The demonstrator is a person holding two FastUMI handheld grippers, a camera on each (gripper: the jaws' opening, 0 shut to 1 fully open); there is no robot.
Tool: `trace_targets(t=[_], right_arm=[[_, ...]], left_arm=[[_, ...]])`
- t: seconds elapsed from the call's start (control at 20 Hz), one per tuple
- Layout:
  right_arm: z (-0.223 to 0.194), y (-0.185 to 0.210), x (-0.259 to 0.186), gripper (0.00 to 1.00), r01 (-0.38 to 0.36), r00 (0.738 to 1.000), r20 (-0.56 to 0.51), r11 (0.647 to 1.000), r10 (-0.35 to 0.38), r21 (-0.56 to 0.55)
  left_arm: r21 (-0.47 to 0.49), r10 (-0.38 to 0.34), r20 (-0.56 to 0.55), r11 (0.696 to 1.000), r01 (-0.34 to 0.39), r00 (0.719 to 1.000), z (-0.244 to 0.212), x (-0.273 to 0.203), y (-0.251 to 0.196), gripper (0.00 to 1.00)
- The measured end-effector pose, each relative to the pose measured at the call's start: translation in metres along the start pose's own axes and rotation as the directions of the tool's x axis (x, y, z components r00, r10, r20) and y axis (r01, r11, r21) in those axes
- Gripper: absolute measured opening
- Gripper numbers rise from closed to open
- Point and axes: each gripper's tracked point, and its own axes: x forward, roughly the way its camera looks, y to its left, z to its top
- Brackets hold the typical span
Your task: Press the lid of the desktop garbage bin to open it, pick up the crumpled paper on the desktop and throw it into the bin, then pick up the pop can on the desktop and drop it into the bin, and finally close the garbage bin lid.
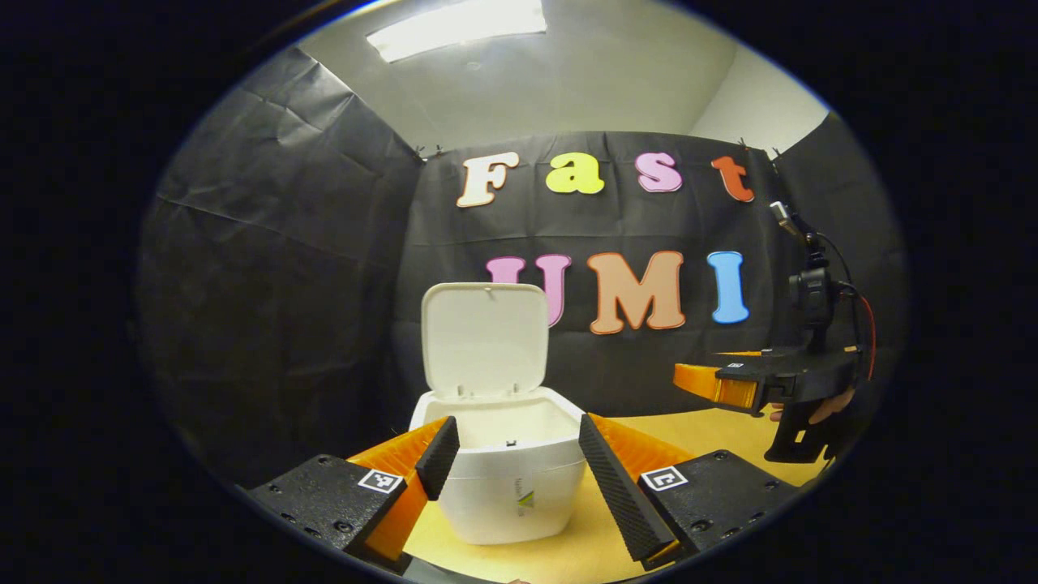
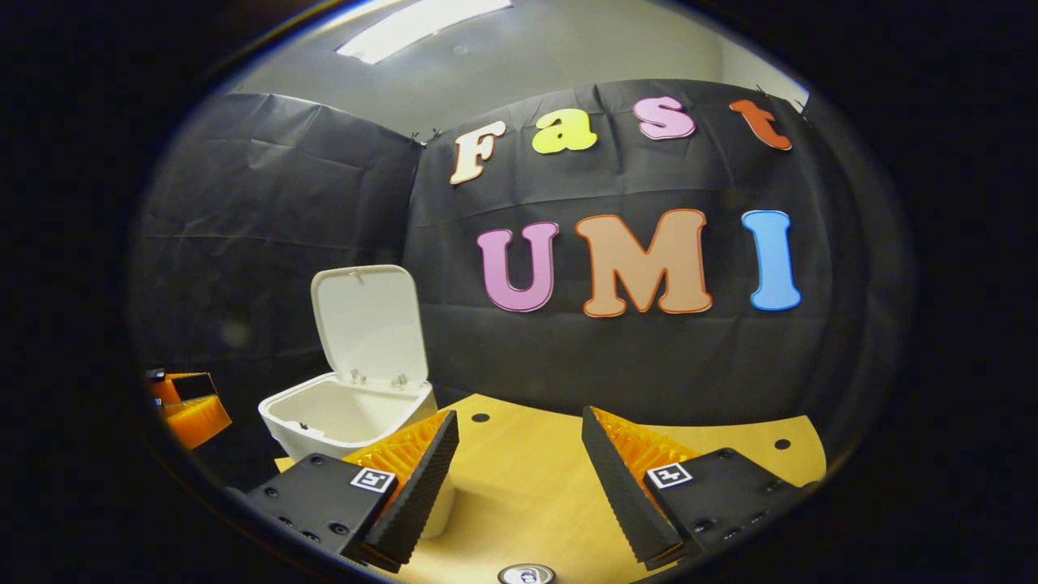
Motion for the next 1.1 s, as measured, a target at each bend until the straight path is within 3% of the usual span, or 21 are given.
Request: trace_targets(t=[0.3, 0.55, 0.85, 1.1], right_arm=[[-0.011, -0.074, -0.046, 0.96, 0.17, 0.985, -0.007, 0.984, -0.17, 0.043], [-0.032, -0.123, -0.092, 0.96, 0.293, 0.956, -0.05, 0.955, -0.29, 0.047], [-0.055, -0.174, -0.153, 0.96, 0.432, 0.897, -0.11, 0.901, -0.428, 0.017], [-0.07, -0.21, -0.211, 0.96, 0.54, 0.832, -0.153, 0.842, -0.533, 0.002]], left_arm=[[-0.013, -0.179, -0.015, 0.984, 0.179, 0.984, -0.009, 0.023, -0.068, 0.9], [-0.066, -0.33, -0.077, 0.943, 0.326, 0.941, -0.038, 0.034, -0.127, 0.9], [-0.103, -0.471, -0.207, 0.882, 0.46, 0.858, -0.107, 0.039, -0.195, 0.91], [-0.112, -0.493, -0.33, 0.867, 0.485, 0.805, -0.176, 0.039, -0.234, 0.92]])
